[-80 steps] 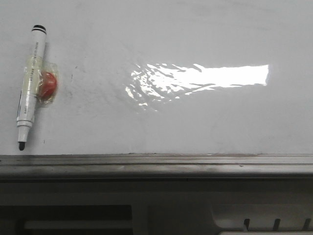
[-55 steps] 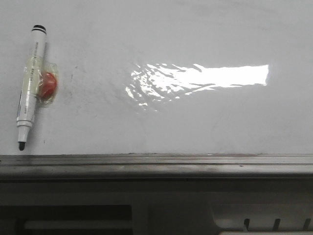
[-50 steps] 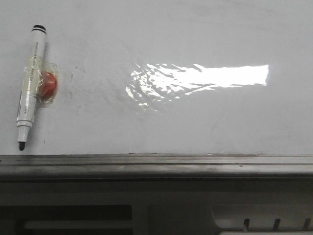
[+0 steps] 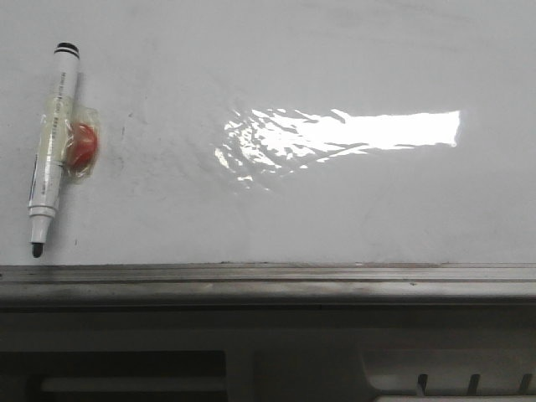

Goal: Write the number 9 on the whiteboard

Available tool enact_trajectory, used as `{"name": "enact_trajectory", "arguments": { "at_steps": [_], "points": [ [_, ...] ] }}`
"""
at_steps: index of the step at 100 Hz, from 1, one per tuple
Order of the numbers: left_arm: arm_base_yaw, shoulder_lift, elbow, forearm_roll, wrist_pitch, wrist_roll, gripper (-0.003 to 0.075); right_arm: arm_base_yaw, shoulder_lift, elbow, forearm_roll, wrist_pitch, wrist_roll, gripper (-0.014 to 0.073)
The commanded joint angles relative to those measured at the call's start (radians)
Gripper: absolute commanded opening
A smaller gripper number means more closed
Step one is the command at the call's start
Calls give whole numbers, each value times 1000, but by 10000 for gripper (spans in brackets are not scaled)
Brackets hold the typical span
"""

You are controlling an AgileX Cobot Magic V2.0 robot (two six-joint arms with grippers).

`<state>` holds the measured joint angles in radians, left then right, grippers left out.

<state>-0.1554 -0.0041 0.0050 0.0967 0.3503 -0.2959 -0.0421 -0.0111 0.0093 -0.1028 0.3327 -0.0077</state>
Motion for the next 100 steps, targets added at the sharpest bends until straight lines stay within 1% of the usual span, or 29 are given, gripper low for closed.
{"name": "enact_trajectory", "arguments": {
  "at_steps": [1, 38, 46, 53, 60, 65, 67, 72, 74, 77, 84, 93, 100],
  "points": [
    [-7, -27, 40, -9, -46, -2, -20, -3, -14, 27, -10, -26, 2, -69],
    [-7, -27, 40, -9, -46, -2, -20, -3, -14, 27, -12, -40, 2, -69],
    [-7, -27, 40, -9, -46, -2, -20, -3, -14, 27, -11, -105, 2, -69],
    [-7, -27, 40, 27, -48, -2, -20, -3, -14, 27, -10, -190, 2, -69],
    [-7, -27, 40, -3, -57, -5, -20, -3, -14, 27, 16, -289, 2, -69],
    [-7, -27, 40, -83, -79, -10, -20, -3, -14, 27, 67, -369, 2, -69],
    [-7, -27, 40, -137, -93, -10, -20, -3, -14, 27, 95, -388, 2, -69],
    [-7, -27, 40, -318, -130, -10, -20, -3, -14, 27, 166, -453, 2, -69],
    [-7, -27, 40, -434, -145, -10, -20, -3, -14, 27, 200, -467, 2, -69],
    [-7, -27, 40, -537, -152, -10, -20, -3, -14, 27, 250, -496, 8, -69],
    [-7, -27, 40, -721, -184, -10, -20, -3, -14, 27, 385, -530, 8, -69],
    [-7, -27, 40, -814, -234, -10, -20, -3, -14, 25, 563, -542, 8, -69],
    [-7, -27, 40, -897, -240, -10, -20, -3, -14, 21, 679, -514, 8, -69]
  ]
}}
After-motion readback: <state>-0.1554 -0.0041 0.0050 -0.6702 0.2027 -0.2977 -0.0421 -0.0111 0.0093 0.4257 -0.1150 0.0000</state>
